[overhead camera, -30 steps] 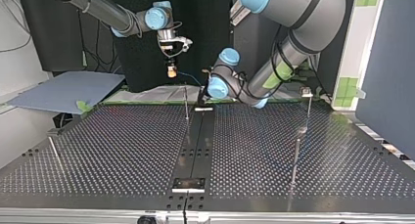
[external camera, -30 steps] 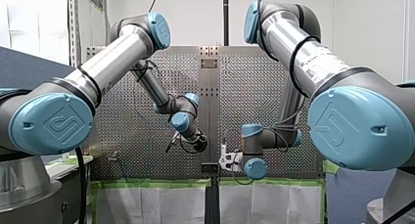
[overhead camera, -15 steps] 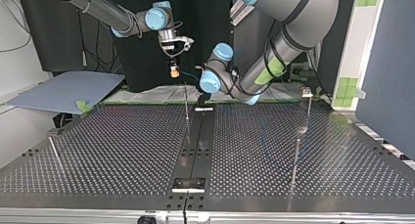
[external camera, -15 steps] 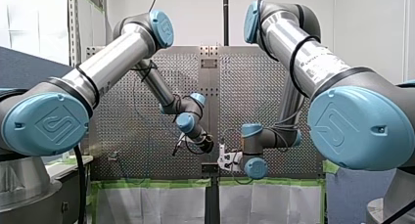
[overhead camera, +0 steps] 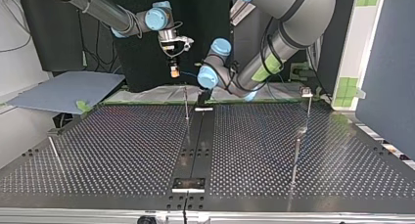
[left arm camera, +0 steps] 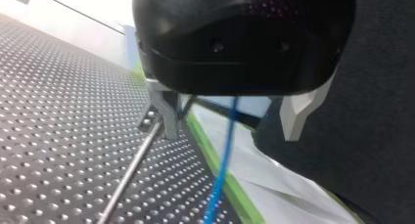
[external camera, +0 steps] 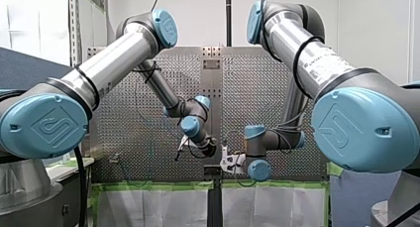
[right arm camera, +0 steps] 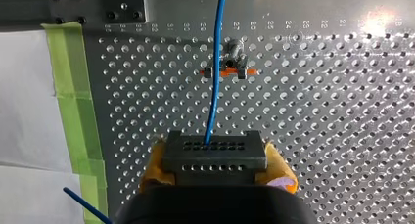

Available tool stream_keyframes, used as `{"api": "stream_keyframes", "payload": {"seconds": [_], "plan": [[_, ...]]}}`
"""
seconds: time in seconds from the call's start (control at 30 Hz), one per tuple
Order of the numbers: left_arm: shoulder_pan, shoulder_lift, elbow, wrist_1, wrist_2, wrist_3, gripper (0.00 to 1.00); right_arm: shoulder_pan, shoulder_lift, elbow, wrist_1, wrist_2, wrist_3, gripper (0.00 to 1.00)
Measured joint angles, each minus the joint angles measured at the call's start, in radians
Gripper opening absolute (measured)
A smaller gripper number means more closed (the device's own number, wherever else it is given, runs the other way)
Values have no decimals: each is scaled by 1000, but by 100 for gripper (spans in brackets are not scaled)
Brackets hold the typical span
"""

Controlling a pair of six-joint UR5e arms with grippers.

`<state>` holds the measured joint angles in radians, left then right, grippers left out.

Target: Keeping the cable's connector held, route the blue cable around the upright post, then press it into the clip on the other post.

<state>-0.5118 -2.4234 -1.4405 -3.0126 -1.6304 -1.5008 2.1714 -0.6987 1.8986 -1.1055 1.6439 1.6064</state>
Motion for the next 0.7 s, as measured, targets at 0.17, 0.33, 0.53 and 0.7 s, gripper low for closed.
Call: {"api": "stream_keyframes", "payload": {"seconds": [0.17,0.33,0.53,0.7], "plan": [[-3,0,-17,20,7,5,99,0,0,-1,1,0,0,0],[-9,0,-20,35,29,7,99,0,0,-4,7,1,-3,0],[-11,0,-20,34,17,1,99,0,0,-4,8,1,-4,0],[-12,1,-20,29,-25,9,74,0,0,-5,9,1,-5,0]]}}
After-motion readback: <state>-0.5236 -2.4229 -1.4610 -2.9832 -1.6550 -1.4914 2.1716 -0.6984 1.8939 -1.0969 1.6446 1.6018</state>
